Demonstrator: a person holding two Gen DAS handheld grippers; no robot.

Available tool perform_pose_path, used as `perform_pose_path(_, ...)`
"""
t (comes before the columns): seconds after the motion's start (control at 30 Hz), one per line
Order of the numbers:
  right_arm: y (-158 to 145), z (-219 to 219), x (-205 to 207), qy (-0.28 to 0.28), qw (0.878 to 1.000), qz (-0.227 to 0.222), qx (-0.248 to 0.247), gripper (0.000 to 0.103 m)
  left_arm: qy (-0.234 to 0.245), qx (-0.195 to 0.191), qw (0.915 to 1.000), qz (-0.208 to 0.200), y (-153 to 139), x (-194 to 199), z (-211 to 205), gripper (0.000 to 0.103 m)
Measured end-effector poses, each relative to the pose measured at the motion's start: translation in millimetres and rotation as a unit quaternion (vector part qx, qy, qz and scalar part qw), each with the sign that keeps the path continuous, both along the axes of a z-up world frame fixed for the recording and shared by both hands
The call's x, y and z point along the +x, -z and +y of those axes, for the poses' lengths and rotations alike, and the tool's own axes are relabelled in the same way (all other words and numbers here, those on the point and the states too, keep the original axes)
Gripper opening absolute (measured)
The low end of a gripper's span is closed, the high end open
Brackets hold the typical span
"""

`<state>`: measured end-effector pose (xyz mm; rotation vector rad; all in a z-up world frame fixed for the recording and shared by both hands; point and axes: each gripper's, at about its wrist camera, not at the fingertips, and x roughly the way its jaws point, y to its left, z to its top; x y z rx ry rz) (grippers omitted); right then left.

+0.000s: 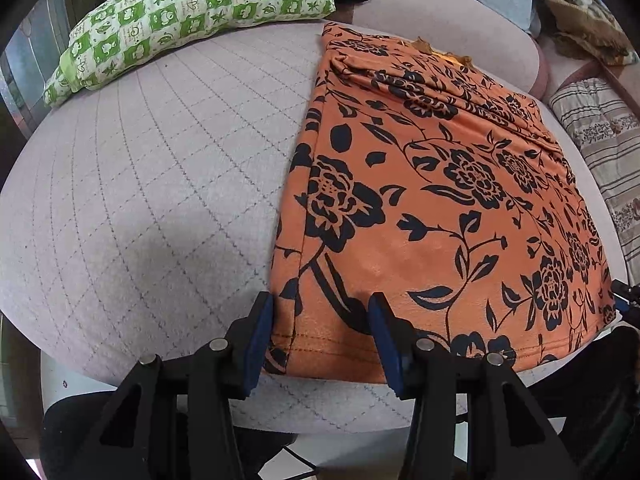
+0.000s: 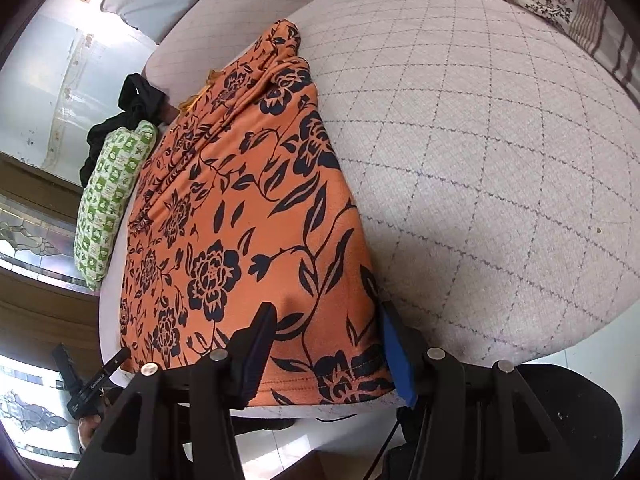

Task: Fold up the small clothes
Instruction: 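Grasp the hem with the left tool while the right tool grasps the hem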

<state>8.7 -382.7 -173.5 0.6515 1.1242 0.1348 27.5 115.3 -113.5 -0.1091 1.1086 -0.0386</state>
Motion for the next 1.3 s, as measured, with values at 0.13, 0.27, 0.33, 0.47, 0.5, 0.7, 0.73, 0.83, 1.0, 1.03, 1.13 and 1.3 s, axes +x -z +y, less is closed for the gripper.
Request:
perform_pose_path(0.13, -1.4, 4.3, 1.6, -0.005, 1.0, 0.002, -0.013, 0.055, 0.0, 0.004, 1.0, -0.001, 0.3, -0.3, -0.6, 0.05)
perform_pose_path(0.27, -2.7, 8.9, 2.4, -0.008, 0.999, 0.004, -0.033, 0.048, 0.001, 0.01, 0.9999, -0.002, 0.7, 0.1, -1.9, 0.05)
perform_pose_path(0.33, -2.4, 8.9, 2.3, -0.006, 0.999, 0.008, -0.041, 0.04, 0.001, 0.011, 0.9999, -0.002, 0.8, 0.4, -2.1, 0.05)
perform_pose_path(0.47, -2.5, 8.0, 3.6, -0.005, 0.999, 0.013, -0.046, 0.039, -0.003, 0.019, 0.9998, -0.003, -0.2, -0.5, -0.9, 0.036)
perform_pose_path(0.5, -2.6, 8.1, 4.1, -0.006, 0.999, 0.015, -0.048, 0.039, -0.008, 0.019, 0.9998, -0.004, -0.8, -0.6, 1.5, 0.033)
perform_pose_path(0.7, -1.6, 12.0, 8.2, -0.016, 0.998, 0.023, -0.055, 0.054, -0.011, 0.005, 0.9999, 0.001, -0.6, 0.6, 5.5, 0.036)
perform_pose_path(0.73, -1.2, 13.2, 8.3, -0.018, 0.998, 0.023, -0.058, 0.054, -0.007, 0.007, 0.9999, 0.001, -0.6, 0.6, 3.2, 0.038)
perform_pose_path(0.83, -1.5, 14.9, 7.3, -0.026, 0.997, 0.023, -0.066, 0.036, -0.001, 0.024, 0.9997, -0.001, 0.3, 0.9, -2.6, 0.037)
perform_pose_path(1.0, 2.1, 4.4, 3.5, -0.021, 0.997, 0.033, -0.066, 0.01, 0.001, 0.023, 0.9997, 0.0, -1.0, 3.1, -3.1, 0.011)
perform_pose_path(1.03, 1.1, 3.6, 2.5, -0.02, 0.997, 0.033, -0.069, 0.009, 0.001, 0.022, 0.9998, 0.001, -1.4, 3.2, -2.7, 0.011)
perform_pose_path(1.13, -11.4, 0.3, -4.8, -0.016, 0.997, 0.019, -0.073, 0.005, 0.0, 0.015, 0.9999, -0.009, -10.5, 0.4, -1.4, 0.01)
perform_pose_path(1.3, -27.0, -2.3, -11.5, -0.016, 0.999, 0.0, -0.047, 0.004, 0.006, 0.013, 0.9999, -0.004, -11.0, 2.0, -2.4, 0.01)
